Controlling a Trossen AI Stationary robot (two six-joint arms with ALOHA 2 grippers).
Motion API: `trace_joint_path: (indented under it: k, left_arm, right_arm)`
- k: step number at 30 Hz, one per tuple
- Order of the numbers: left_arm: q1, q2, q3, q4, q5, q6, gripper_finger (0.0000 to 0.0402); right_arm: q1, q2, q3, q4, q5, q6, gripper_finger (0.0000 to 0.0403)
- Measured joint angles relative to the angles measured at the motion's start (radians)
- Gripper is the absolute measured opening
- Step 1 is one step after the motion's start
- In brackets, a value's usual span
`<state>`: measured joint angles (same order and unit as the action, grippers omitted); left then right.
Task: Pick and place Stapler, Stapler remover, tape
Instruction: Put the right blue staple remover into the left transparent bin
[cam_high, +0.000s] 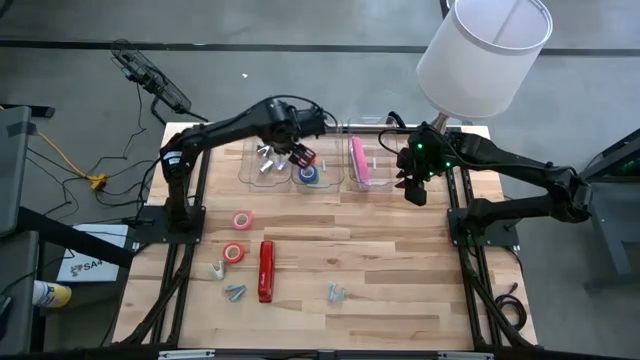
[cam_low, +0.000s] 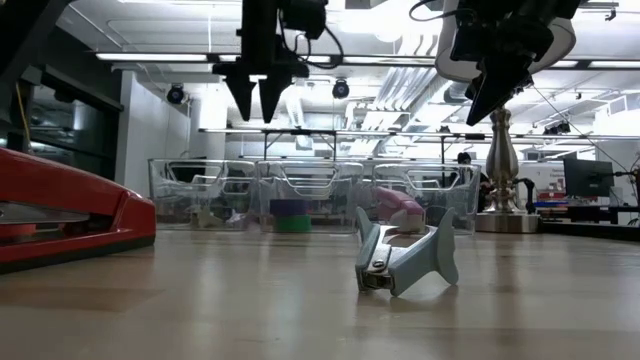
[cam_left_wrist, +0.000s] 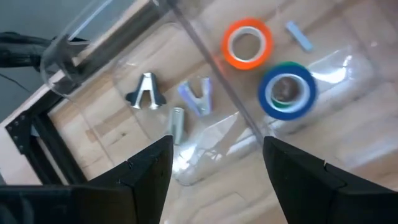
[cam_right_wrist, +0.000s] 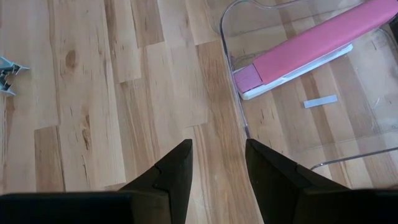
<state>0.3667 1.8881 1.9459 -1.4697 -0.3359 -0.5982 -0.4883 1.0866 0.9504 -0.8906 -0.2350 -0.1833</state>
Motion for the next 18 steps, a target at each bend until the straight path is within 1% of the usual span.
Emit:
trace_joint_path:
  k: [18]
  left_arm:
    - [-0.223,0.000,0.001,0.002,0.006,-0.180,0.0243]
  right_arm:
    - [0.000,0.000,0.000,0.000,0.000,0.000,0.0140]
